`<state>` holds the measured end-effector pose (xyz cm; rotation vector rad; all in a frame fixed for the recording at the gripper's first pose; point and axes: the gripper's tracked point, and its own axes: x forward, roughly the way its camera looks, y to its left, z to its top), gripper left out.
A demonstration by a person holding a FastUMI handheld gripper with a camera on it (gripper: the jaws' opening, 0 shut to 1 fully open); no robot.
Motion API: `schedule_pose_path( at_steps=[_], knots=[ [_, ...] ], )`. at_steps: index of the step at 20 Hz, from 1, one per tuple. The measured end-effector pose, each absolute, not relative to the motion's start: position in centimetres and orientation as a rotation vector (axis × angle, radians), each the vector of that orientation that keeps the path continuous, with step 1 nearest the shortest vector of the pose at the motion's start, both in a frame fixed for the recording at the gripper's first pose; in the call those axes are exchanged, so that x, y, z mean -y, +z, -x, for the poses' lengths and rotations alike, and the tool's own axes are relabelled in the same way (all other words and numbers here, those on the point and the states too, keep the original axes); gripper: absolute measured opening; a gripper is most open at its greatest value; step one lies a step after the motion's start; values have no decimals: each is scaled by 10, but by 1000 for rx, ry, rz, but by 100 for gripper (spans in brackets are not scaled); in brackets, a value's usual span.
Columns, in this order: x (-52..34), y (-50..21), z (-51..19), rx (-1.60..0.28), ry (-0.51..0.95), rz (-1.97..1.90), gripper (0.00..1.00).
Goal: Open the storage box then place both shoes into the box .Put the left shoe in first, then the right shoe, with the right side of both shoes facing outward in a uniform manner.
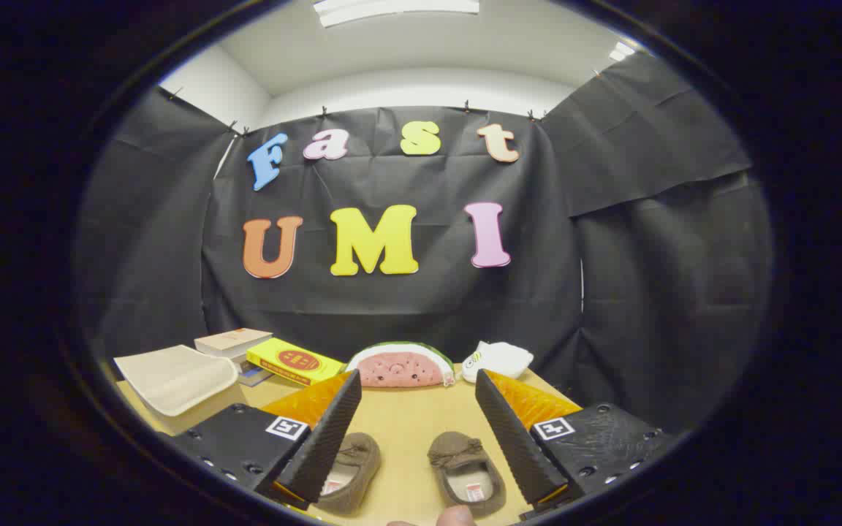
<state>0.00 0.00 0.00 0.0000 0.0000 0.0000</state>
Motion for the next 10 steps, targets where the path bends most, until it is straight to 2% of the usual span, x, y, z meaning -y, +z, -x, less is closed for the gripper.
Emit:
schedule_pose_path(
  at_steps=[10],
  knots=[
    [-29, -2, -7, -21, 27, 5, 96]
  ],
)
